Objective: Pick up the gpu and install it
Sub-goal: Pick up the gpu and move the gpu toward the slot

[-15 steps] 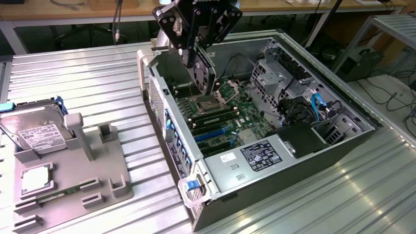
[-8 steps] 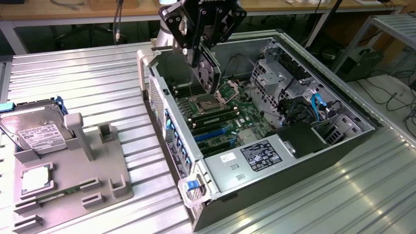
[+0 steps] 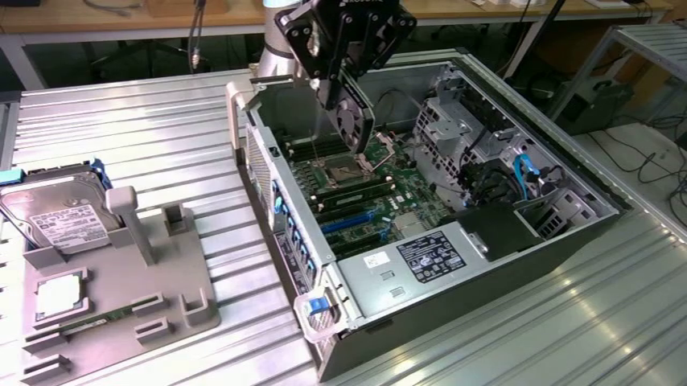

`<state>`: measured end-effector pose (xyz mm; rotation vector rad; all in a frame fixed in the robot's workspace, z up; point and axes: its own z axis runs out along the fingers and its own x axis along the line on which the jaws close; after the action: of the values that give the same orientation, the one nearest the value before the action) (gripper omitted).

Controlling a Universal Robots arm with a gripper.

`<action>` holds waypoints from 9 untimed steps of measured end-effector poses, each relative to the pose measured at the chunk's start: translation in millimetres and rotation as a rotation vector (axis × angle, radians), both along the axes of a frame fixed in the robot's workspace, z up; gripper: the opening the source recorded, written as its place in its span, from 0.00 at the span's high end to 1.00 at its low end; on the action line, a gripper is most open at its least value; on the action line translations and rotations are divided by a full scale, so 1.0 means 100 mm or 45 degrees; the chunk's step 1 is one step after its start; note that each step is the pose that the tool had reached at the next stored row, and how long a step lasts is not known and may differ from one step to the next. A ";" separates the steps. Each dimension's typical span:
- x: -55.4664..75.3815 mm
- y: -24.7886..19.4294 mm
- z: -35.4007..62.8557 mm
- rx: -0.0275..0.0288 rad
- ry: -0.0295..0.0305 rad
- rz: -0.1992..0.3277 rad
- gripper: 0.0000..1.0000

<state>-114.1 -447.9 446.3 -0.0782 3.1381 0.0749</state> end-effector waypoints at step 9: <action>0.10 0.000 0.000 0.0000 0.0000 0.000 0.73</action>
<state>-104.1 -447.9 446.3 -0.0782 3.1381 0.0748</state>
